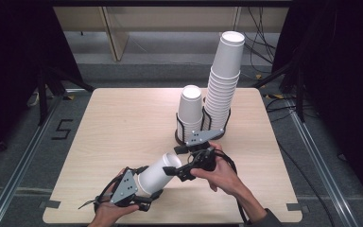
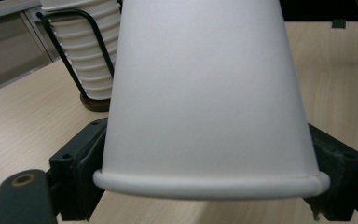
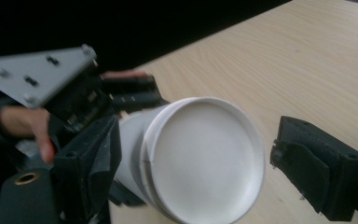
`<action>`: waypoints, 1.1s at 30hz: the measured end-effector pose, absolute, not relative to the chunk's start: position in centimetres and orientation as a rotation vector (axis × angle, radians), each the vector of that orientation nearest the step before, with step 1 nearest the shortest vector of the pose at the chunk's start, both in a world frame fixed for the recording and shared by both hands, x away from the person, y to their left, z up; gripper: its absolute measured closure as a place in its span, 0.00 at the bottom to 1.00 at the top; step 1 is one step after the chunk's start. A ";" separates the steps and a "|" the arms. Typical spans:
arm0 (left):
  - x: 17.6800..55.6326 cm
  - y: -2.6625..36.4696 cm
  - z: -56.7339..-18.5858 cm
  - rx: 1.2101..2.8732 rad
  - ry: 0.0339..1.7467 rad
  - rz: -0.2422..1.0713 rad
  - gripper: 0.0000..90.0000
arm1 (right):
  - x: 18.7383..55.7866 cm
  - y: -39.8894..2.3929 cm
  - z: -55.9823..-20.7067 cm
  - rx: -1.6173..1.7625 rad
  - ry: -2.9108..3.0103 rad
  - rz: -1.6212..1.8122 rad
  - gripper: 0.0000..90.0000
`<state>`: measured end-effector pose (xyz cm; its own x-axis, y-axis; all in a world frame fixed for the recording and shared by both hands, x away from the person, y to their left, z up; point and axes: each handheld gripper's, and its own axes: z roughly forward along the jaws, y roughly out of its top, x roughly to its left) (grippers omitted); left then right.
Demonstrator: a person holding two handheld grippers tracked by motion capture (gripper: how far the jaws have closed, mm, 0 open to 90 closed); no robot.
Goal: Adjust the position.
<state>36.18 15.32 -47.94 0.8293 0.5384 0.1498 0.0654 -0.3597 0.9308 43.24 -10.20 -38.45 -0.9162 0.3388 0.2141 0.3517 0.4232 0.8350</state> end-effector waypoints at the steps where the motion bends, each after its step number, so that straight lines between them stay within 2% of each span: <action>1: 36.2 15.3 -47.9 1.909 0.442 0.535 0.16 | 43.2 -10.3 -38.3 -0.602 -2.678 -1.530 0.18; 6: 36.2 15.3 -47.9 1.997 0.399 0.504 0.16 | 42.5 -10.3 -37.9 -0.347 -2.858 -1.394 0.18; 12: 36.0 15.1 -47.9 2.069 0.335 0.512 0.16 | 42.4 -9.8 -38.3 -0.199 -2.942 -1.258 0.18; 22: 35.6 15.0 -47.7 2.037 0.280 0.491 0.16 | 42.6 -9.0 -39.6 -0.047 -2.912 -1.151 0.19; 25: 35.7 15.2 -47.6 2.036 0.255 0.484 0.15 | 42.7 -9.0 -39.6 -0.049 -2.864 -1.161 0.25; 29: 35.8 15.6 -47.9 1.940 0.261 0.444 0.10 | 43.2 -9.6 -39.5 -0.050 -2.798 -1.211 0.26; 33: 35.9 16.0 -47.9 1.871 0.245 0.415 0.09 | 43.5 -10.3 -39.6 -0.057 -2.746 -1.251 0.26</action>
<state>35.89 15.95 -47.95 0.9159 0.3669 0.1631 -0.0351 -0.3317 0.9427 43.54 -10.25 -39.58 -0.9917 -0.0168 0.1271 0.0849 0.6569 0.7492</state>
